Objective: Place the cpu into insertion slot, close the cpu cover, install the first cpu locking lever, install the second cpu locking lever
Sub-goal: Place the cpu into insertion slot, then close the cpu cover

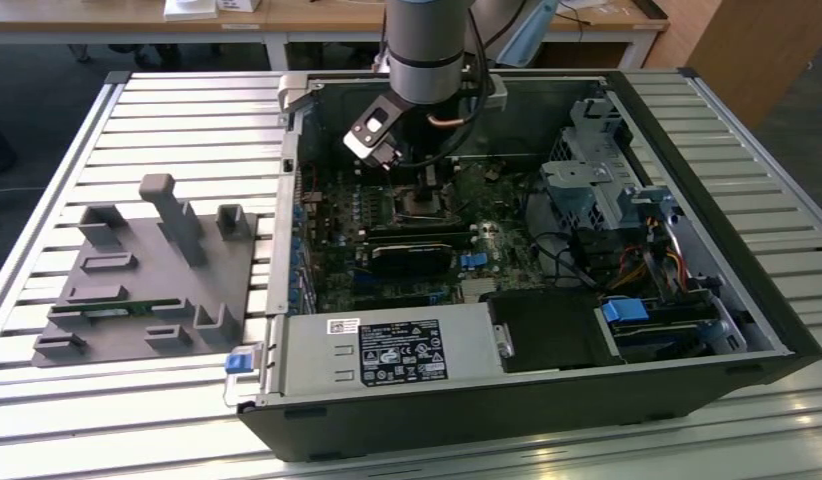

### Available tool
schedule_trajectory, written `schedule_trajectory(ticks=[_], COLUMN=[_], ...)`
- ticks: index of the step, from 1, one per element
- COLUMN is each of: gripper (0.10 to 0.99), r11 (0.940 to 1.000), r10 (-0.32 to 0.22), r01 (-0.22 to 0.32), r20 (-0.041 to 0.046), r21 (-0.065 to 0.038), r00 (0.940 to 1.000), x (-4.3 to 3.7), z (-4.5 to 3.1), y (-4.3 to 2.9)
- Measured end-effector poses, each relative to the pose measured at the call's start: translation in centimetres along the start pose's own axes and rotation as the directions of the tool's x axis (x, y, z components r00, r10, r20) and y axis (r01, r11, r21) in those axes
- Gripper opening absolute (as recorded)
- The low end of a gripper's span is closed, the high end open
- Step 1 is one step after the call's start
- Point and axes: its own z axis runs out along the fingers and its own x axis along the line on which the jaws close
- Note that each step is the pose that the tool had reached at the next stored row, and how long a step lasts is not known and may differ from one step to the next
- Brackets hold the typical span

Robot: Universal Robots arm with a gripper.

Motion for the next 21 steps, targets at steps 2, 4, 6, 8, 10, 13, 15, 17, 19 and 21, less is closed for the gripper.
schedule_trajectory(ticks=[2, 4, 6, 8, 10, 13, 15, 17, 19, 21], gripper=[0.106, 0.106, 0.106, 0.106, 0.106, 0.106, 0.106, 0.106, 0.106, 0.106], r11=[1.0, 1.0, 1.0, 1.0, 1.0, 1.0, 1.0, 1.0, 1.0, 1.0], r10=[0.0, 0.0, 0.0, 0.0, 0.0, 0.0, 0.0, 0.0, 0.0, 0.0], r01=[0.0, 0.0, 0.0, 0.0, 0.0, 0.0, 0.0, 0.0, 0.0, 0.0], r20=[0.0002, 0.0, -0.0001, -0.0001, 0.0, 0.0001, -0.0001, -0.0003, -0.0001, 0.0003], r21=[0.001, 0.001, 0.002, 0.002, 0.002, 0.003, 0.002, 0.002, 0.002, 0.003], r00=[1.0, 1.0, 1.0, 1.0, 1.0, 1.0, 1.0, 1.0, 1.0, 1.0], x=[0.0, 0.0, 0.0, 0.0, 0.0, 0.0, 0.0, 0.01, 0.0, 0.0], z=[-0.1, -0.19, -0.25, -0.29, -0.32, -0.4, -0.45, -0.46, -0.48, -0.53], y=[0.0, 0.01, 0.02, 0.02, 0.03, 0.03, 0.04, 0.04, 0.04, 0.04])
